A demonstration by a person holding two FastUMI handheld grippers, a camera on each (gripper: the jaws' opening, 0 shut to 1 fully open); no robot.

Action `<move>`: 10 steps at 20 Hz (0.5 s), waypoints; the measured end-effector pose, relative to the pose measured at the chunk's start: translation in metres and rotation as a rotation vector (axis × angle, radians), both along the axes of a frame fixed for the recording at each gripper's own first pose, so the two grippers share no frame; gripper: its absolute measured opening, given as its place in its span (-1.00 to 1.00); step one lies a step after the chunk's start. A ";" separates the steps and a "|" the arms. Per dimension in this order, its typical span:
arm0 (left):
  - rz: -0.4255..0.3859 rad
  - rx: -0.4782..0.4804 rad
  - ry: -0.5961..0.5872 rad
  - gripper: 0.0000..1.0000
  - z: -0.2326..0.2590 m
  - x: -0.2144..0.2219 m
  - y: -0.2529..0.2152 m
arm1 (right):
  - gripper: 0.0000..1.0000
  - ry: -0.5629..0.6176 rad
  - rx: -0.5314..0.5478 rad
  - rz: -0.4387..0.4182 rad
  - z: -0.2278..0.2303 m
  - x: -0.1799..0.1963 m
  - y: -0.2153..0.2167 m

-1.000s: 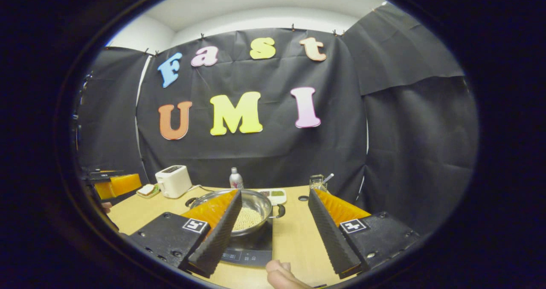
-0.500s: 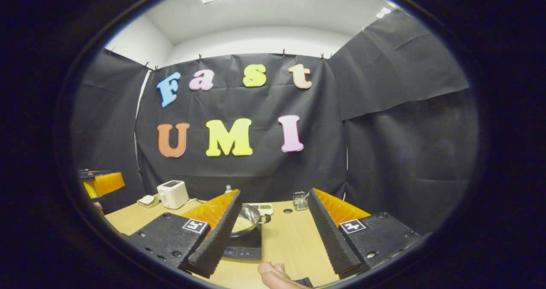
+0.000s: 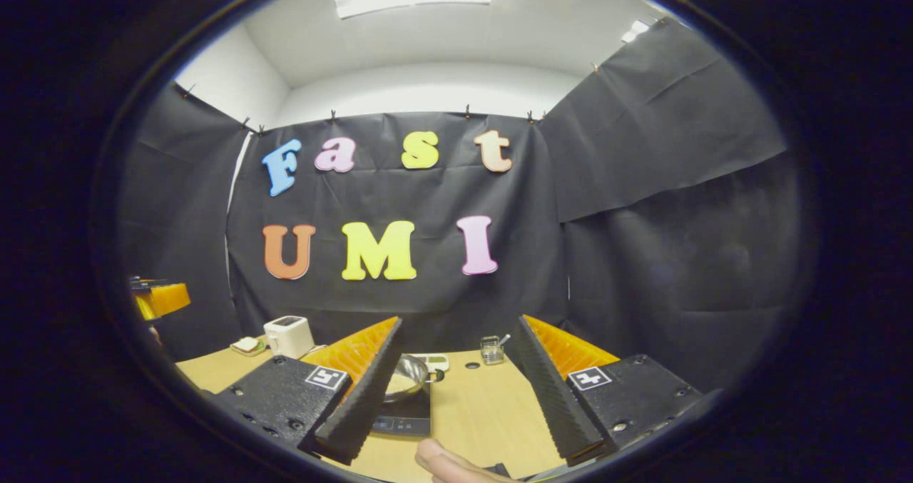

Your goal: First push the handle of the pot to place it horizontally, then grasp the pot with both hands and set it on the induction cooktop.

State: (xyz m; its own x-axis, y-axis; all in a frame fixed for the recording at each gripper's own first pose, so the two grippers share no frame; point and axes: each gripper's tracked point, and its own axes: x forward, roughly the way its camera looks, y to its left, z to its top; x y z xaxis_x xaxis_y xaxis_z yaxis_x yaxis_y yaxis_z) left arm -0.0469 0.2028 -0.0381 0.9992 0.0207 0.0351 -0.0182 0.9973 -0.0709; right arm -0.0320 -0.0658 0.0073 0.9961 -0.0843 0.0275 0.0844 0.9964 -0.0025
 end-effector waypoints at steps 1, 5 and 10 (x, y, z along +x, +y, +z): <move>-0.001 0.005 0.004 0.90 -0.002 0.000 0.001 | 0.94 -0.007 -0.008 -0.002 0.003 0.000 -0.001; 0.014 0.010 -0.017 0.89 0.003 0.000 0.005 | 0.94 -0.021 -0.021 -0.009 0.005 -0.007 -0.002; 0.001 0.006 -0.016 0.90 -0.001 0.001 0.001 | 0.94 -0.042 -0.018 -0.014 0.008 -0.017 -0.004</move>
